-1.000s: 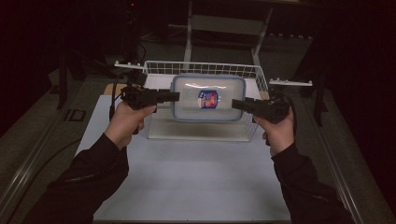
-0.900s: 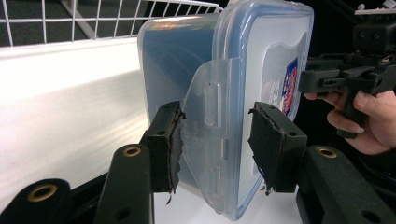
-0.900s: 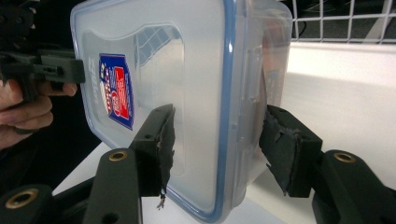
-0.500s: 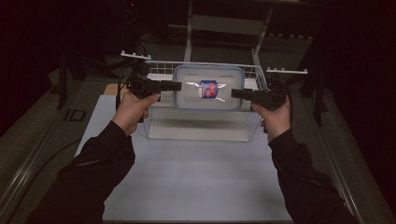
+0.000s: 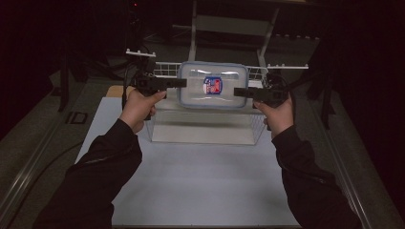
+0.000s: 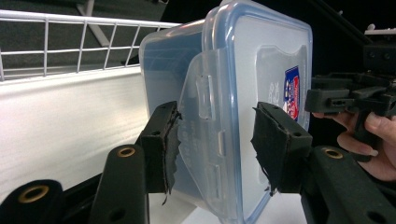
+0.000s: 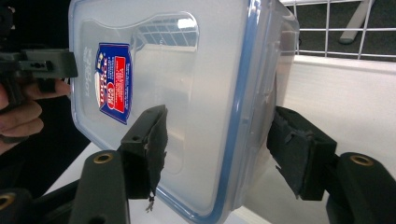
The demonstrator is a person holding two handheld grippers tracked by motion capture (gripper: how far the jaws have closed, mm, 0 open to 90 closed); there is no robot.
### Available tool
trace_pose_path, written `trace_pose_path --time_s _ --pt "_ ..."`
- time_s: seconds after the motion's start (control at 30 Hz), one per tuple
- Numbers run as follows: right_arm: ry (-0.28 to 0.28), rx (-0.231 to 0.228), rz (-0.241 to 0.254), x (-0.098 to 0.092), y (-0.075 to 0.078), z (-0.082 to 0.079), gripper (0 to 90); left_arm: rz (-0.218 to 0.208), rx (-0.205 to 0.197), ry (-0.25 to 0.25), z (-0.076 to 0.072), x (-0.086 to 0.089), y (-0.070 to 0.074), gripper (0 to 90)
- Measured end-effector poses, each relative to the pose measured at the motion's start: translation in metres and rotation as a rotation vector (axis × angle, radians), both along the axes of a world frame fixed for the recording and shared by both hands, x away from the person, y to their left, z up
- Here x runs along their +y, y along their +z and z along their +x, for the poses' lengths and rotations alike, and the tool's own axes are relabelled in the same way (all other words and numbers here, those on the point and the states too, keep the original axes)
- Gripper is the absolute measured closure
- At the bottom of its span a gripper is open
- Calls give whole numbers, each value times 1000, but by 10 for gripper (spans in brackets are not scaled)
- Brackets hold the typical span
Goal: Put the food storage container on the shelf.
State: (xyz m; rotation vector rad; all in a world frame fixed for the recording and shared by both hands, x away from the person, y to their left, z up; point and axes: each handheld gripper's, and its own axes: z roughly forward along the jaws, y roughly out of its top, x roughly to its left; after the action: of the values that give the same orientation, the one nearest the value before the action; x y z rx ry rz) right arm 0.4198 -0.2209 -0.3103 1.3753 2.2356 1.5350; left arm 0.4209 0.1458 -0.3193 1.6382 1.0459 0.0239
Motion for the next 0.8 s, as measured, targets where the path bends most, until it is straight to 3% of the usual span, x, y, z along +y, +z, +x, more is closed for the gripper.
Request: trace_pose_path --time_s 0.3,0.6,0.73,0.8 --pt "-17 12 12 2 -1 7 362 -3 -5 22 8 -3 -1 471" --pt "-38 56 21 5 -1 17 308 17 0 69 16 -6 -1 454" --pt "-34 84 17 7 -3 22 251 3 29 63 19 -6 -5 478" --pt "-39 113 55 4 -6 27 232 5 44 57 20 -7 -7 503"
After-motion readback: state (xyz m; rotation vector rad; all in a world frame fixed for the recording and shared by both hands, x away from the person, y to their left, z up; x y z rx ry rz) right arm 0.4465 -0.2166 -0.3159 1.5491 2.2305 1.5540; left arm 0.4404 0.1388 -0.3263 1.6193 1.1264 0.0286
